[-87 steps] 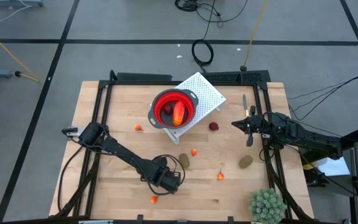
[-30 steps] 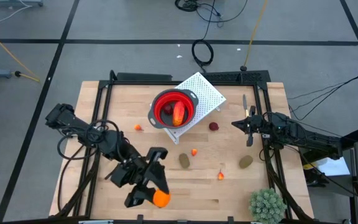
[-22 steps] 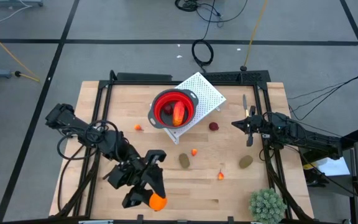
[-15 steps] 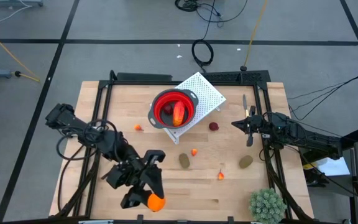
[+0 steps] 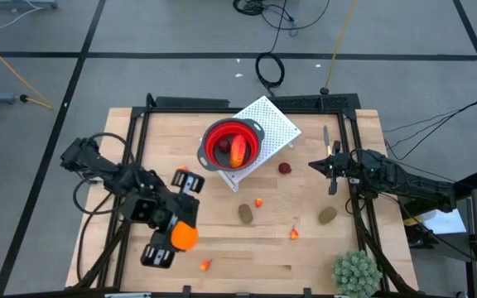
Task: Pick & Place Fruit
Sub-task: Put the orange into the red strainer bowl on the shelf
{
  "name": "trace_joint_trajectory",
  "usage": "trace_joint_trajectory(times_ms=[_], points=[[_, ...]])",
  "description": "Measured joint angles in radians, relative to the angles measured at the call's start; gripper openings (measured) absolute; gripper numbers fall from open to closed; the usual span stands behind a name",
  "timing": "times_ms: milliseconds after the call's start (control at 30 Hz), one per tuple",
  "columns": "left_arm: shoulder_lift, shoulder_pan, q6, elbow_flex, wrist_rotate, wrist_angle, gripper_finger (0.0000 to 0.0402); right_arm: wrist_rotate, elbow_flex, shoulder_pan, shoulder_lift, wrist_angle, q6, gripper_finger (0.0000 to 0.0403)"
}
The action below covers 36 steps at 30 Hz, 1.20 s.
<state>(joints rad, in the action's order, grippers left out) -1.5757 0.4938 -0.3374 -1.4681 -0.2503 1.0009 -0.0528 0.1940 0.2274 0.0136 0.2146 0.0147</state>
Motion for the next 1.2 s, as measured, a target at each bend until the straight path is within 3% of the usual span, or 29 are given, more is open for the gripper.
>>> trace_joint_trajectory(times_ms=[200, 433, 533, 700, 967, 1200], points=[[0.000, 0.000, 0.000, 0.000, 0.049, 0.093, 0.0159, 0.000, 0.000, 0.000, 0.000, 0.000, 0.000, 0.0000], [0.000, -0.001, 0.009, 0.000, 0.052, 0.087, 0.0159, 0.000, 0.000, 0.000, 0.000, 0.000, 0.000, 0.0000], [0.000, -0.003, 0.063, -0.002, 0.104, -0.033, 0.0159, 0.000, 0.000, 0.000, 0.000, 0.000, 0.000, 0.0000], [-0.002, -0.014, 0.159, -0.002, 0.311, -0.307, 0.0159, 0.000, 0.000, 0.000, 0.000, 0.000, 0.000, 0.0000], [-0.002, -0.087, 0.565, -0.001, 0.613, -0.675, 0.0159, 0.000, 0.000, 0.000, 0.000, 0.000, 0.000, 0.0000], [-0.002, -0.200, 0.893, -0.001, 0.652, -0.982, 0.0159, 0.000, 0.000, 0.000, 0.000, 0.000, 0.000, 0.0000]])
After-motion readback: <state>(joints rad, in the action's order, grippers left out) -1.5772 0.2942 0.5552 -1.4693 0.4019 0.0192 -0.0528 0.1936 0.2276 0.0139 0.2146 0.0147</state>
